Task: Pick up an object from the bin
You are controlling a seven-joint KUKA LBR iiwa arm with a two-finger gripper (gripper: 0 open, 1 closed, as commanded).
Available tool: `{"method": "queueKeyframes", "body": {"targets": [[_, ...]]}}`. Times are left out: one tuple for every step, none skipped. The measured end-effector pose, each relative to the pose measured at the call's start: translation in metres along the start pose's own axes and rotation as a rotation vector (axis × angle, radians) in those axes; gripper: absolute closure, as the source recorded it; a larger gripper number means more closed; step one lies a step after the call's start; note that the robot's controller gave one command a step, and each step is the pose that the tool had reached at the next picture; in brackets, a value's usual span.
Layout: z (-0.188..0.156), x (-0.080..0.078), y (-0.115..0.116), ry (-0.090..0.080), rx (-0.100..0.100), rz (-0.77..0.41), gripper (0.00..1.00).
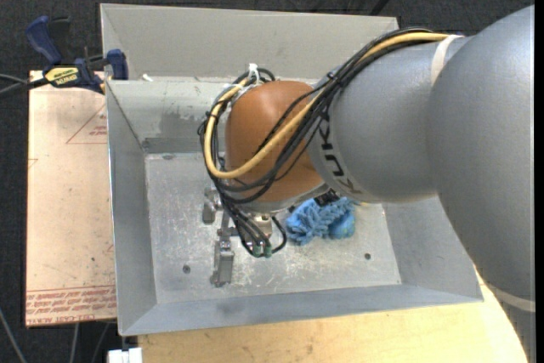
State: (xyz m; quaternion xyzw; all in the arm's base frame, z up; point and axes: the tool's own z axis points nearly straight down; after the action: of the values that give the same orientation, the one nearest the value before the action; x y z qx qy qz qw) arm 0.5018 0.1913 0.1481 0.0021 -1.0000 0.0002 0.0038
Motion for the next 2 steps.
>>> {"method": "queueKeyframes", "body": {"targets": [[-0.004, -0.002, -0.001, -0.007, -0.002, 0.004, 0.00], [-0.016, -0.032, -0.039, -0.002, -0.004, -0.003, 0.00]]}}
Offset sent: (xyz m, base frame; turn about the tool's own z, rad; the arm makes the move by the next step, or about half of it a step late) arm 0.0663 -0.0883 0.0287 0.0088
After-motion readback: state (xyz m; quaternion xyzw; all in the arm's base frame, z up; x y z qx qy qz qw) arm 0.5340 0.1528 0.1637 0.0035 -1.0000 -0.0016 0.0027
